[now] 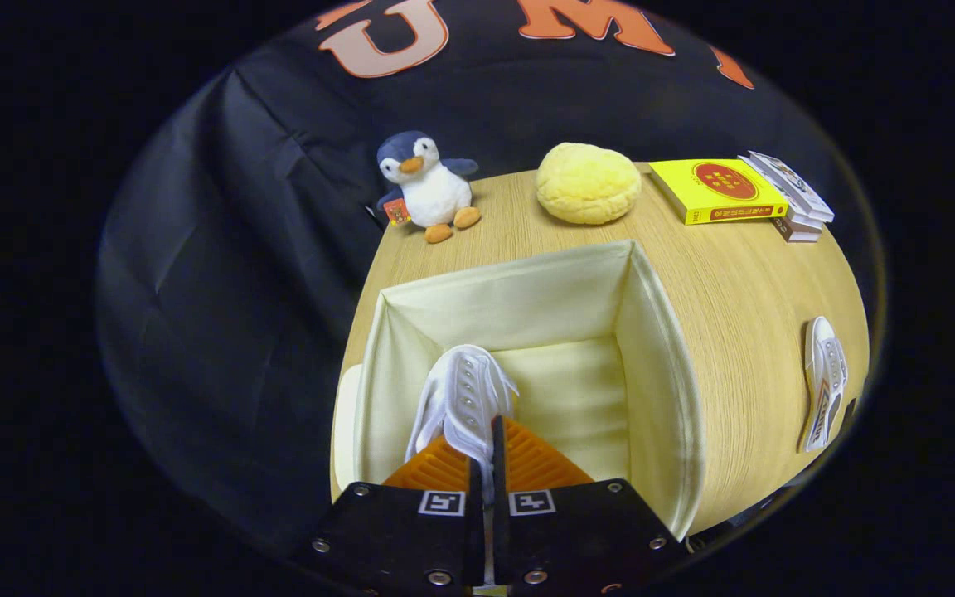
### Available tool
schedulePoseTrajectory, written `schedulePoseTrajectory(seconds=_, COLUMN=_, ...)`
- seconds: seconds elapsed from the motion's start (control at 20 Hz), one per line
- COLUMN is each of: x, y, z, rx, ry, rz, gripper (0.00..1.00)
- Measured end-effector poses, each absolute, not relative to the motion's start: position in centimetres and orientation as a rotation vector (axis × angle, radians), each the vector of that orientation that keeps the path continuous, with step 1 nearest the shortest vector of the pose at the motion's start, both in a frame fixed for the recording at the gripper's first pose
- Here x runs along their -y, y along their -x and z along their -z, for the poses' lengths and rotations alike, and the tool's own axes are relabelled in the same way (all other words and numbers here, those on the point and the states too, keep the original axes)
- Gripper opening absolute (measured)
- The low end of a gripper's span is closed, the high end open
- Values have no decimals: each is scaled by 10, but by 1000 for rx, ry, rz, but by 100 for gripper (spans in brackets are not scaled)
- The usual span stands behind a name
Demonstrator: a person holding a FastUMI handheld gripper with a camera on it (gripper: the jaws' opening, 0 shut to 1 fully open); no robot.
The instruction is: Open the storage box then place both shoes into the box .Put the left shoe in first, then the right shoe, with the right side of both shoes facing outward in a uniform manner.
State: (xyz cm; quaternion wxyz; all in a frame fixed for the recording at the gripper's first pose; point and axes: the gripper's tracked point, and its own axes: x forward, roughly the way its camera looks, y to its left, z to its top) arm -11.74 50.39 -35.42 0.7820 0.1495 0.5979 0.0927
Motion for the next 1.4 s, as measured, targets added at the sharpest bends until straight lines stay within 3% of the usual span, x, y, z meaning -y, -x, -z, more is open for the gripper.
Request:
schedulePoseTrajectory(seconds=0.45, x=-519, y=109, z=353, rx=-1230, ry=-416, rz=-261, gripper=8)
schedulePoseTrajectory(seconds=0.55, x=-527, y=122, z=351, rx=-1276, ry=-435, rz=-341, gripper=9)
schedulePoseTrajectory(seconds=0.7, x=-537, y=121, z=324, rx=-1243, ry=-527, rz=-444, gripper=29)
schedulePoseTrajectory(seconds=0.85, x=-517, y=125, z=310, rx=-1222, ry=-488, rz=-497, gripper=40)
schedulePoseTrajectory(seconds=1.0, x=-488, y=125, z=299, rx=-1183, ry=-477, rz=-520, gripper=58)
schedulePoseTrajectory(seconds=1.4, x=-365, y=131, z=300, rx=-1081, ry=-419, rz=-475, gripper=83)
